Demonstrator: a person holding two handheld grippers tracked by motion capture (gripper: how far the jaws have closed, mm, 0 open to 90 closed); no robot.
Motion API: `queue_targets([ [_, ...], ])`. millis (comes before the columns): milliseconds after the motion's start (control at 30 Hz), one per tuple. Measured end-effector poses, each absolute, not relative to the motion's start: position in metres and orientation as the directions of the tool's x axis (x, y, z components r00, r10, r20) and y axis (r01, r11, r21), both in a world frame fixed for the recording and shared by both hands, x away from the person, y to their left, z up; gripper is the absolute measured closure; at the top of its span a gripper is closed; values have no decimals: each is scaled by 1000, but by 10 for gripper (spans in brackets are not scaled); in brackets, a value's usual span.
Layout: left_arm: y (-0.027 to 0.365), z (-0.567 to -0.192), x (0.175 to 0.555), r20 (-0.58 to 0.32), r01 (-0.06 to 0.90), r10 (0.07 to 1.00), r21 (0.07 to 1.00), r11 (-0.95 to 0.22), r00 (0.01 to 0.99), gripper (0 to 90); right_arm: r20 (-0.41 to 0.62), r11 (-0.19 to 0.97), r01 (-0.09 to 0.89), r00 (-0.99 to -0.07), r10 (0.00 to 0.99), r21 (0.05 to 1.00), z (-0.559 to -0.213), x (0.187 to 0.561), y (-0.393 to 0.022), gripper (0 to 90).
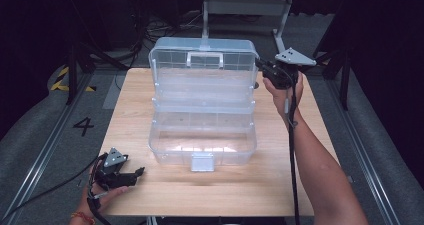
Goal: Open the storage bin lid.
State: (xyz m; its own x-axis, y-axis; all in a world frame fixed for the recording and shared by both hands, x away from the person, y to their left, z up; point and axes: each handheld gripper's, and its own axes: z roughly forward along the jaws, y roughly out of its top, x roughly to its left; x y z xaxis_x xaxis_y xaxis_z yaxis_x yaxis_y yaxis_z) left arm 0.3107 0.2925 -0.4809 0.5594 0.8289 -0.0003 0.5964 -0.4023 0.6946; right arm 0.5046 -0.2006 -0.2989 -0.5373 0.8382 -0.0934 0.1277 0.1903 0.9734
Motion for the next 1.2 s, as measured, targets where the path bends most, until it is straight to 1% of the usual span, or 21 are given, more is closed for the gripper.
queue_targets([
  [700,291,-481,312,-9,600,831,696,-394,557,223,-84,201,161,-541,837,966,-297,518,-200,830],
  [900,291,-481,312,-5,599,833,698,-393,553,223,-70,198,179,-546,835,964,-297,527,-201,828],
  [1200,290,-481,306,0,604,837,692,-394,547,224,-85,220,189,-541,837,957,-299,539,-199,819],
])
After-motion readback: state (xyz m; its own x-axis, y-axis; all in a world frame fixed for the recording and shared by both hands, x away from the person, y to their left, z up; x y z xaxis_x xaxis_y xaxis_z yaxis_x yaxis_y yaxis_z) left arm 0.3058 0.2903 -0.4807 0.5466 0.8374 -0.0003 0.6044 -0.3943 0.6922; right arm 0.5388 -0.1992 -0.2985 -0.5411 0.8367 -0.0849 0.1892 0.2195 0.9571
